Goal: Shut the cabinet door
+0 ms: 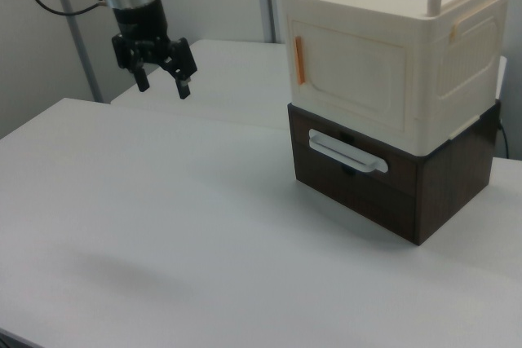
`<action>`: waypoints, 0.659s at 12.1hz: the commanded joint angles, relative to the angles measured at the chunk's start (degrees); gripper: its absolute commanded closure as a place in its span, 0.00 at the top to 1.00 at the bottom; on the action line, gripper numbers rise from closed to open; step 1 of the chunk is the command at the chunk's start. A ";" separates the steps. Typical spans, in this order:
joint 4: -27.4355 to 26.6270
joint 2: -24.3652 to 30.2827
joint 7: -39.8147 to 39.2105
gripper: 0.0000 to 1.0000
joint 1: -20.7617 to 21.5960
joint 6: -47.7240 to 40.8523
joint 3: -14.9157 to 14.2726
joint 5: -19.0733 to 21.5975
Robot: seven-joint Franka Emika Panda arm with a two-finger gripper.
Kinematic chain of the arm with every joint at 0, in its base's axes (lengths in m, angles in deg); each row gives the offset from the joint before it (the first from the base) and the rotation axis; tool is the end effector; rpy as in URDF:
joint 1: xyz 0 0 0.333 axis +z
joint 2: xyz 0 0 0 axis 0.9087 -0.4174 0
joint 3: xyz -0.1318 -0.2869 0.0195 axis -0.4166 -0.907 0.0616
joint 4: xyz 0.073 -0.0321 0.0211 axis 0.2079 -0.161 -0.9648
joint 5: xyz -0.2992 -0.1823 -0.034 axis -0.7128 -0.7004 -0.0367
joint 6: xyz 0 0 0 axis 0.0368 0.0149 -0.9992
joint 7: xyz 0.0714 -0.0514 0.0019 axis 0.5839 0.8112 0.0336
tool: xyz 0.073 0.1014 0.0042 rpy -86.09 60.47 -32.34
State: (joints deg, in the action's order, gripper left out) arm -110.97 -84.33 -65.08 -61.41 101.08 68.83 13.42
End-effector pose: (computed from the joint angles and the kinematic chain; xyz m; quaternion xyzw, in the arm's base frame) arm 0.5047 -0.0241 0.6323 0.9993 0.0080 0.0351 0.0068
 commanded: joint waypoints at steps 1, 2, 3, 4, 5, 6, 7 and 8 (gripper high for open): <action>-4.03 2.70 2.71 1.00 5.49 1.22 -3.69 -0.86; -3.94 2.26 2.72 1.00 5.57 1.31 -3.51 -0.77; -3.94 1.91 2.89 1.00 5.23 1.57 -3.16 -0.60; -3.77 1.64 2.98 1.00 5.05 1.57 -3.16 -0.33; -3.59 1.55 2.89 1.00 4.79 1.57 -3.07 0.02; -3.59 1.55 2.80 1.00 4.78 1.57 -2.98 0.02; -3.59 1.47 2.89 1.00 4.78 1.57 -2.55 0.02; -3.59 1.47 2.80 1.00 4.78 1.48 -2.02 -0.15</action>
State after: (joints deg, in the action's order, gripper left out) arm -112.99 -83.78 -63.41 -57.50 101.09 66.61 13.25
